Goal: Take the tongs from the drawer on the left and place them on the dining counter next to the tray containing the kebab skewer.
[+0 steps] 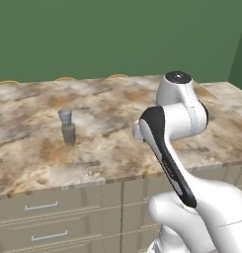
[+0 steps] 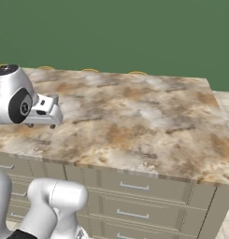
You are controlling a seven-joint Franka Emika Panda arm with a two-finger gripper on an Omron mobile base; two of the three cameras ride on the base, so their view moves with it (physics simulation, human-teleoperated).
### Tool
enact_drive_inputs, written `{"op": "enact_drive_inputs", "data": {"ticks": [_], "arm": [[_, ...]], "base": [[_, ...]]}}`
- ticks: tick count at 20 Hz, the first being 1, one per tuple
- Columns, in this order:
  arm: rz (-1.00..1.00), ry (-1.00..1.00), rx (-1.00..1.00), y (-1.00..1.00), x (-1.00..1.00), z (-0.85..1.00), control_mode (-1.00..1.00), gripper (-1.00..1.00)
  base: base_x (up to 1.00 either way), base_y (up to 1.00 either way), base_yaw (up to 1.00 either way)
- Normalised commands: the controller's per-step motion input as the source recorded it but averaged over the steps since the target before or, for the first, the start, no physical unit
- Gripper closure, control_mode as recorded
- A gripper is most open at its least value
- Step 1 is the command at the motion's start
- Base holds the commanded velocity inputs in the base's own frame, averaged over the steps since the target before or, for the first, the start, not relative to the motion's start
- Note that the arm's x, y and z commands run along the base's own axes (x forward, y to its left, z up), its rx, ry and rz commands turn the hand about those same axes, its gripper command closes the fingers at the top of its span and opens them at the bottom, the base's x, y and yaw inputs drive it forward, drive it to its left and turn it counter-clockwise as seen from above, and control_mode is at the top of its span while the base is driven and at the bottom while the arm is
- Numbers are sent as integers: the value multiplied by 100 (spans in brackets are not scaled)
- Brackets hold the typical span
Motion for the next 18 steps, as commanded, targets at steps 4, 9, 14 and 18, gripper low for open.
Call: {"op": "enact_drive_inputs", "data": {"ticks": [4,9,14,18], "arm": [[11,0,0,11,-11,0,-100,-100],[19,0,0,9,-11,-6,-100,-100],[18,-6,0,16,-22,-14,-100,-100],[16,-10,0,18,-37,-15,-100,-100]], "base": [[0,0,0],[0,0,0],[0,0,0],[0,0,0]]}}
